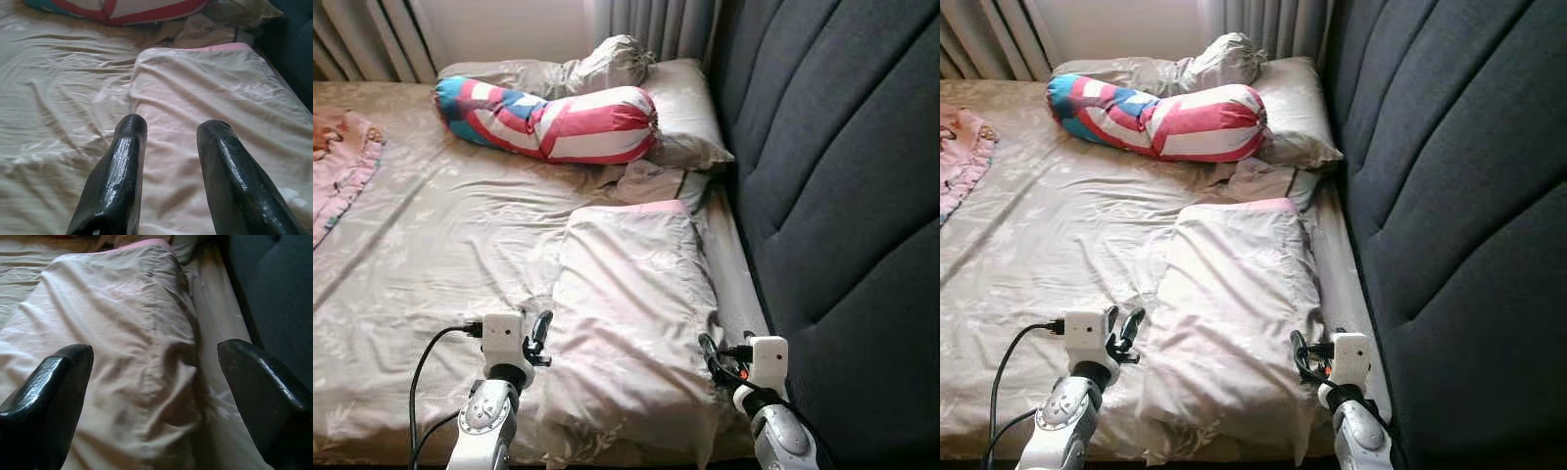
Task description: Clean up the room
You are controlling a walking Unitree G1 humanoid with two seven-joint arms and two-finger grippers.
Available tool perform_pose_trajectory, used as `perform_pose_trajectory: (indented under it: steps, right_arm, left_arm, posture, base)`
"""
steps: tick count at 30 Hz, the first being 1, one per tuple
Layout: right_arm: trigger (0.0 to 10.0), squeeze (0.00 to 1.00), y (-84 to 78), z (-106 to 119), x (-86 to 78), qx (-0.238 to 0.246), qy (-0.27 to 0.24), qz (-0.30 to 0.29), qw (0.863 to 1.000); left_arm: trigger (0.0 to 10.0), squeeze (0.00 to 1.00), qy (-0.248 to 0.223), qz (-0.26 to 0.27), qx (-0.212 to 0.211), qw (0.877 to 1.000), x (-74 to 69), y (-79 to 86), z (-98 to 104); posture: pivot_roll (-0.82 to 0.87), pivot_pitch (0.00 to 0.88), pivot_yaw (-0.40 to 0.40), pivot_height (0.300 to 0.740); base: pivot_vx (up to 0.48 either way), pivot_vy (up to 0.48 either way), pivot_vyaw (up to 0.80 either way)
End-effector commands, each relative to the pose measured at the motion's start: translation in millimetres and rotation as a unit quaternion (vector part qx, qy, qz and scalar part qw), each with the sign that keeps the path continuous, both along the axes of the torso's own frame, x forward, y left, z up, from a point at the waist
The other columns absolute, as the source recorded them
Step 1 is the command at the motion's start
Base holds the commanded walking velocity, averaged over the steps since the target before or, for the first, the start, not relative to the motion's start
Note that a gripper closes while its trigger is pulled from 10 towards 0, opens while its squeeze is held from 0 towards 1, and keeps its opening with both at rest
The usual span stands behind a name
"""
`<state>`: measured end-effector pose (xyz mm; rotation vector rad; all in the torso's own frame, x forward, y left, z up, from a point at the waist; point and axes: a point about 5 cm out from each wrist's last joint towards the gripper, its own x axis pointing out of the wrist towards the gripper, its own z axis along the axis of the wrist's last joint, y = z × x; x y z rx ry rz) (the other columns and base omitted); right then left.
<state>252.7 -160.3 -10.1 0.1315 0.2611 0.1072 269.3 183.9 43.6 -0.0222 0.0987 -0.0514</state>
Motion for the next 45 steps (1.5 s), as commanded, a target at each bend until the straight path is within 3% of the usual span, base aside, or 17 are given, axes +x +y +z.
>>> perform_pose_trajectory:
  steps: [1,12,17,19,23,30,39,45]
  right_arm:
    - [10.0,0.00,-4.3,-2.2,-1.5,-0.001,0.007,-0.011,1.000]
    - [10.0,0.00,-4.8,3.2,1.9,-0.003,-0.011,-0.021,1.000]
    - [10.0,0.00,-12.3,18.9,9.4,-0.010,-0.059,-0.059,0.996]
    - [10.0,0.00,-13.7,25.5,12.6,-0.009,-0.078,-0.064,0.995]
    - [10.0,0.00,-9.0,37.4,19.6,-0.012,-0.108,-0.046,0.993]
    - [10.0,0.00,-7.0,40.6,20.2,-0.018,-0.113,-0.037,0.993]
    - [10.0,0.00,-8.4,32.4,19.3,-0.033,-0.077,-0.033,0.996]
    - [10.0,0.00,-7.0,30.7,17.1,-0.042,-0.074,-0.029,0.996]
  left_arm:
    - [10.0,0.00,0.009,0.000,0.004,1.000,-3.3,0.4,-3.8]
    - [10.0,0.00,0.000,0.001,0.006,1.000,-3.0,2.1,-1.4]
    - [10.0,0.00,-0.045,0.008,0.026,0.999,0.5,3.9,11.7]
    - [10.0,0.00,-0.049,0.039,-0.021,0.998,3.2,6.2,16.0]
    - [10.0,0.00,-0.086,0.031,-0.011,0.996,13.8,3.0,36.0]
    - [10.0,0.00,-0.069,0.038,-0.005,0.997,5.4,7.1,25.2]
    - [10.0,0.00,-0.065,0.038,-0.001,0.997,2.4,6.5,23.6]
    - [10.0,0.00,-0.059,0.033,-0.005,0.998,2.1,2.8,20.4]
  posture:
    - [-0.07,0.095,-0.073,0.740]
    - [-0.06,0.101,-0.069,0.740]
    - [-0.06,0.099,-0.066,0.740]
    - [-0.07,0.101,-0.066,0.740]
    - [-0.07,0.092,-0.069,0.740]
    - [-0.07,0.074,-0.071,0.740]
    - [-0.06,0.037,-0.072,0.740]
    - [-0.06,0.021,-0.071,0.705]
  base:
    - [0.000,0.000,0.00]
    - [0.000,0.000,0.00]
    - [0.000,0.000,0.00]
    - [0.000,0.000,0.00]
    - [0.000,0.000,0.00]
    - [0.000,0.000,0.00]
    - [0.000,0.000,0.00]
    - [0.000,0.000,0.00]
